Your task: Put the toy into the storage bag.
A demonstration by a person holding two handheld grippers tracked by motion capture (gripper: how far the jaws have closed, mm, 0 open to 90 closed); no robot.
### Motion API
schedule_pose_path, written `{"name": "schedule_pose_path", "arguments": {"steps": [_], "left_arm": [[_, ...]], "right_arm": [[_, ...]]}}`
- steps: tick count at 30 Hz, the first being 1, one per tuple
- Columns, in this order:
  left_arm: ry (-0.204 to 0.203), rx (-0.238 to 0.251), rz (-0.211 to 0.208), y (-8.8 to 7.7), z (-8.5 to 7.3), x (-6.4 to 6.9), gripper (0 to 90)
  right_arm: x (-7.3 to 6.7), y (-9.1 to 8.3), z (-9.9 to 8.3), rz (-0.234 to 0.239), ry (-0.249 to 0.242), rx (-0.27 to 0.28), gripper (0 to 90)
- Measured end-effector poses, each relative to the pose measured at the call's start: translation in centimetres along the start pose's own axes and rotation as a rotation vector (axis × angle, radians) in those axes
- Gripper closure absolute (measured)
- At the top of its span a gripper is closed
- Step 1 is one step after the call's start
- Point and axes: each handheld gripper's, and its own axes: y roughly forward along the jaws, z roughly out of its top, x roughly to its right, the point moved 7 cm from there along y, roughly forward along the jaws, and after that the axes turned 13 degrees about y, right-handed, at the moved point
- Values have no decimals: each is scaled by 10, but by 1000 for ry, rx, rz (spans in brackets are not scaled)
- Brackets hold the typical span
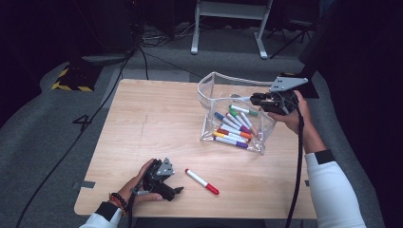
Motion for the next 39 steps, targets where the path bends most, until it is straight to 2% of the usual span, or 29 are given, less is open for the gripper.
{"name": "schedule_pose_path", "arguments": {"steps": [7, 13, 15, 21, 27, 29, 31, 33, 36, 38, 39], "left_arm": [[0, 0, -1, 0, 0, 0, 56], [1, 0, -2, 0, 0, 0, 56], [1, 1, -1, 0, 0, 0, 56], [1, 0, -1, 0, 0, 0, 56], [1, 0, -1, 0, 0, 0, 56], [1, 1, -2, 0, 0, 0, 56], [1, 1, -2, 0, 0, 0, 56], [0, 0, -1, 0, 0, 0, 56], [1, 0, -2, 0, 0, 0, 56], [1, 0, -1, 0, 0, 0, 56], [1, 0, -2, 0, 0, 0, 56]], "right_arm": [[13, 18, -13, 5, 44, -88, 737], [13, 23, -22, 12, 30, -174, 737], [13, 24, -25, 21, 40, -199, 737], [11, 26, -31, 68, 65, -248, 736], [4, 28, -35, 146, 76, -306, 736], [4, 27, -36, 152, 85, -318, 735], [6, 28, -35, 133, 83, -315, 726], [6, 27, -34, 107, 77, -302, 672], [9, 24, -29, 76, 74, -265, 617], [13, 21, -26, 37, 83, -242, 570], [14, 18, -24, 32, 91, -224, 561]]}}
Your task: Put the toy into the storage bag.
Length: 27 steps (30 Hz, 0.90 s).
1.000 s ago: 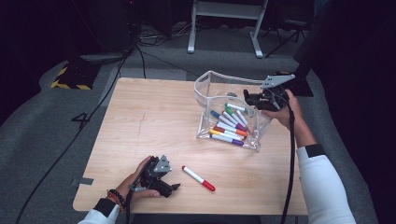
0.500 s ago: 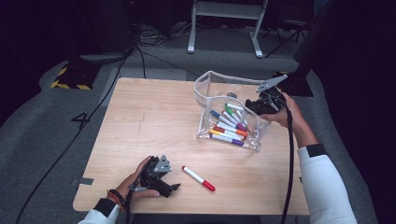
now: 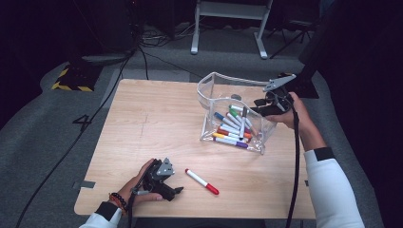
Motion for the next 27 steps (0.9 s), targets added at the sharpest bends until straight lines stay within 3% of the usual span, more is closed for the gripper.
{"name": "schedule_pose_path", "arguments": {"steps": [6, 14, 20, 27], "left_arm": [[0, 0, 0, 0, 0, 0, 56], [1, 0, 1, 0, 0, 0, 56], [-1, 0, 1, 0, 0, 0, 56], [-3, -1, 4, 0, 0, 0, 56]], "right_arm": [[-1, -31, 9, -21, 18, 130, 451], [-21, -70, -1, 18, 16, 261, 404], [-42, -80, -23, 57, -11, 285, 392], [-66, -75, -54, 72, -47, 278, 380]]}}
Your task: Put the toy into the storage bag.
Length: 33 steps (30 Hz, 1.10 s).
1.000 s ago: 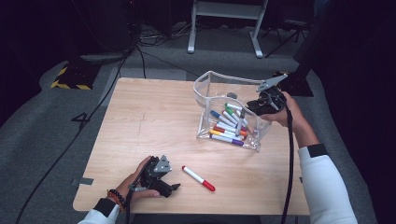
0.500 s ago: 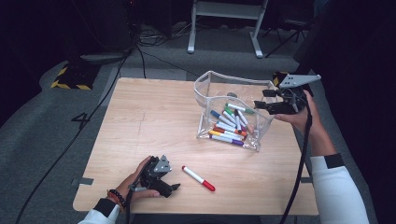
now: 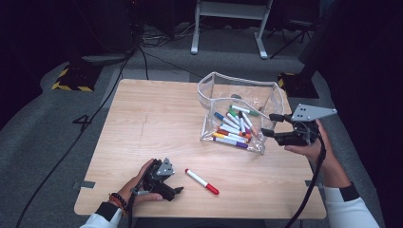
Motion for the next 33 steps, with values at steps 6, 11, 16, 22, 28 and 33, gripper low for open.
{"name": "schedule_pose_path", "arguments": {"steps": [6, 11, 16, 22, 28, 33], "left_arm": [[1, 2, 0, 0, 0, 0, 56], [0, 1, 0, 0, 0, 0, 56], [0, 1, 1, 0, 0, 0, 56], [-1, 1, 1, 0, 0, 0, 57], [-1, 1, 1, 0, 0, 0, 56], [-1, 1, 1, 0, 0, 0, 56]], "right_arm": [[-22, 10, -31, 40, -4, -15, 365], [-40, 28, -56, 69, -5, -50, 342], [-62, 49, -80, 123, -12, -92, 328], [-96, 82, -107, 206, -49, -161, 323], [-125, 115, -129, 284, -53, -230, 329], [-137, 132, -134, 302, -58, -253, 340]]}}
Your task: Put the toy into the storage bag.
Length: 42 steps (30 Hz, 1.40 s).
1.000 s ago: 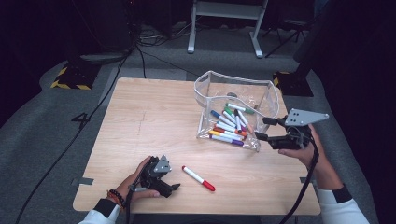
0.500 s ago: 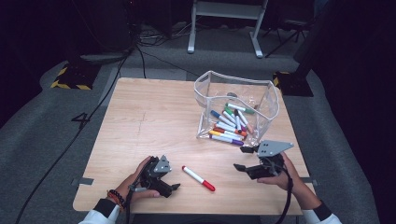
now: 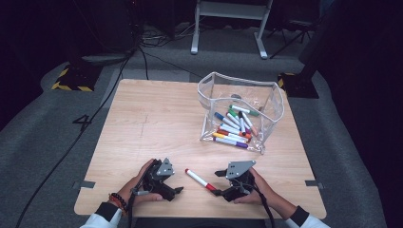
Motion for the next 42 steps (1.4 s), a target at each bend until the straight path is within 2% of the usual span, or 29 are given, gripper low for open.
{"name": "schedule_pose_path", "arguments": {"steps": [6, 8, 12, 15, 17, 19, 23, 26, 28, 36, 42], "left_arm": [[0, 0, 0, 0, 0, 0, 56], [0, 0, 0, 0, 0, 0, 56], [0, 0, 0, 0, 0, 0, 56], [1, 0, 0, 0, 0, 0, 56], [1, 0, 0, 0, 0, 0, 56], [1, -1, -1, 0, 0, 0, 56], [3, 1, -1, 0, 0, 0, 56], [3, 1, -2, 0, 0, 0, 56], [4, 2, -3, 0, 0, 0, 56], [5, 1, -4, 0, 0, -1, 56], [5, 1, -4, 0, 0, -1, 56]], "right_arm": [[1, 16, 2, -7, 9, -6, 401], [3, 21, 1, -25, 10, -15, 449], [6, 26, -1, -24, 16, -27, 540], [8, 26, -1, -41, 8, -20, 608], [10, 24, -2, -38, -6, -15, 696], [12, 23, -2, -37, -7, -13, 740], [14, 19, -3, -50, -40, -30, 746], [16, 15, -4, -52, -68, -55, 747], [19, 10, -3, -59, -82, -50, 747], [31, -24, 14, -77, -73, 29, 748], [36, -60, 42, -106, -108, 101, 748]]}}
